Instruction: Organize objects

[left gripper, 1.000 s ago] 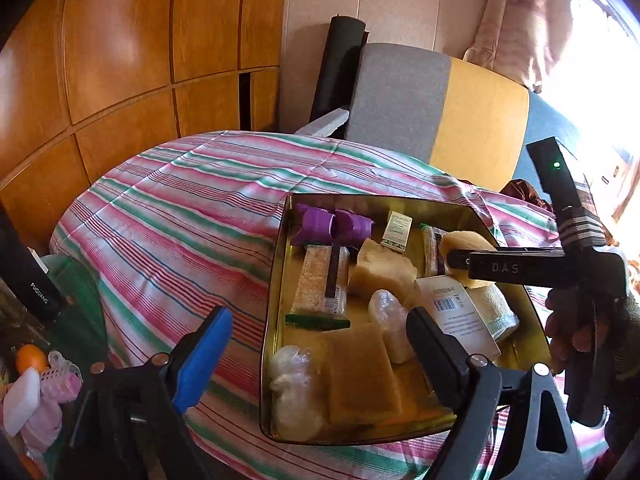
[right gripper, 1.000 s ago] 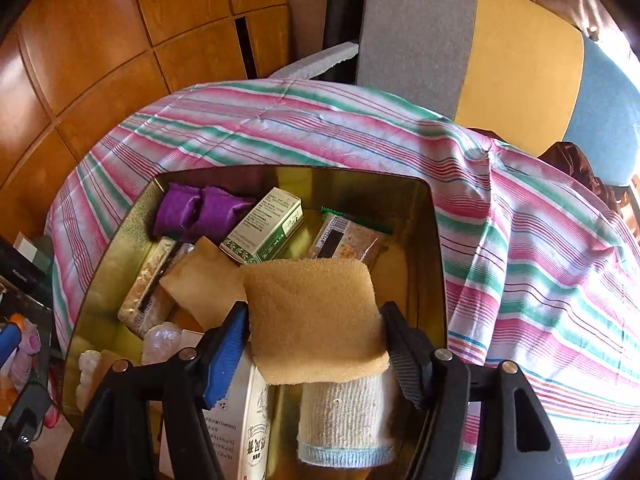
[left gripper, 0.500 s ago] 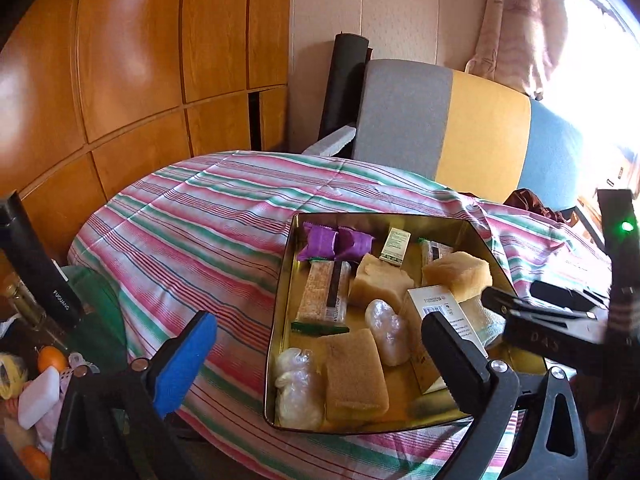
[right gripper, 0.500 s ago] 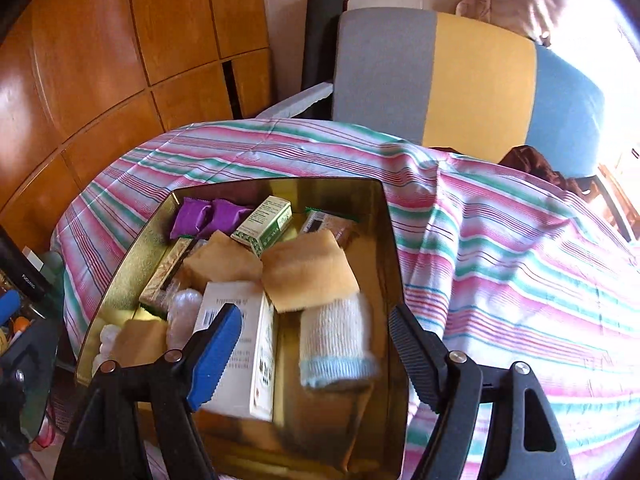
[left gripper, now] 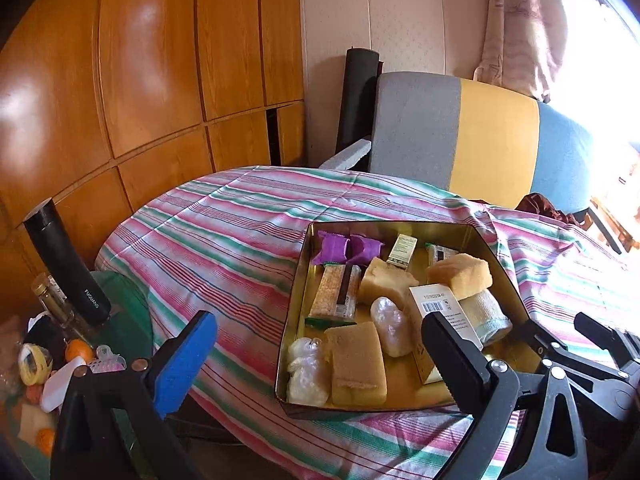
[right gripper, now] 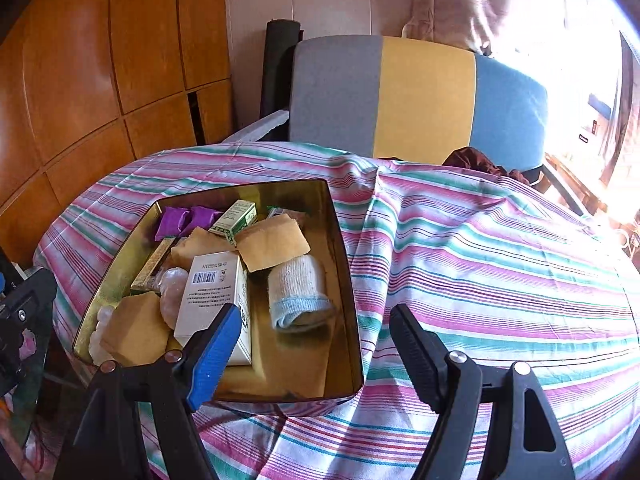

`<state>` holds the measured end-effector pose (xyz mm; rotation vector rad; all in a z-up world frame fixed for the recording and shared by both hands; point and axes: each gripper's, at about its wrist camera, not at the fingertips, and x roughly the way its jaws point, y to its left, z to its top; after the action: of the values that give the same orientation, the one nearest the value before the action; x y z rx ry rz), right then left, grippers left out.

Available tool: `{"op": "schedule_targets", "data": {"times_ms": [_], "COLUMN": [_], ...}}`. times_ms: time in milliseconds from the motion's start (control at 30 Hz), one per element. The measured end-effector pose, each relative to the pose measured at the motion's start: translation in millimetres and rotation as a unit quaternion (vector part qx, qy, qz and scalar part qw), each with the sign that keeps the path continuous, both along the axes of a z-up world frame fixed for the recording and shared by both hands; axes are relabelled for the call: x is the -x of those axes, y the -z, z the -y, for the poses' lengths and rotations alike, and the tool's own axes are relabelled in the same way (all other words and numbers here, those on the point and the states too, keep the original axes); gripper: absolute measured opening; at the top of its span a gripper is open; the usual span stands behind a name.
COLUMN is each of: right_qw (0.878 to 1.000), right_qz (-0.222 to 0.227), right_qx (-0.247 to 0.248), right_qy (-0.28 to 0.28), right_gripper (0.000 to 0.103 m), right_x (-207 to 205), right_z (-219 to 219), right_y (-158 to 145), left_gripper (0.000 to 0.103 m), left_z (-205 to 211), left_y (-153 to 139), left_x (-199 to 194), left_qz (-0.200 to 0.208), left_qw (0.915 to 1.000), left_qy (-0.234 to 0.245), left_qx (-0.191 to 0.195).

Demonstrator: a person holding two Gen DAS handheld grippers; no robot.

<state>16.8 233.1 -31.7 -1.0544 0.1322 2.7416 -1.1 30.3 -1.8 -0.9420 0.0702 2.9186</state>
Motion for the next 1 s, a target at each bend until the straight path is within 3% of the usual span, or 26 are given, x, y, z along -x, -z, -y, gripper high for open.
{"op": "schedule_targets", "data": {"times_ms": [1000], "right_qw": [1.0], "right_qz": [0.016], "right_qx": [0.004], "right_qy": [-0.026], "right_gripper": [0.078], "right_x": [9.4], "right_z": [18.1], "right_y": [9.6], "left_gripper": [0.103], "left_z": [2.8], "left_y": [11.7], "left_x": [5.3], "left_qz": [0.03], "left_qw": [0.9994], "left_qy": [-0.007], "left_qx": [-0.013]}}
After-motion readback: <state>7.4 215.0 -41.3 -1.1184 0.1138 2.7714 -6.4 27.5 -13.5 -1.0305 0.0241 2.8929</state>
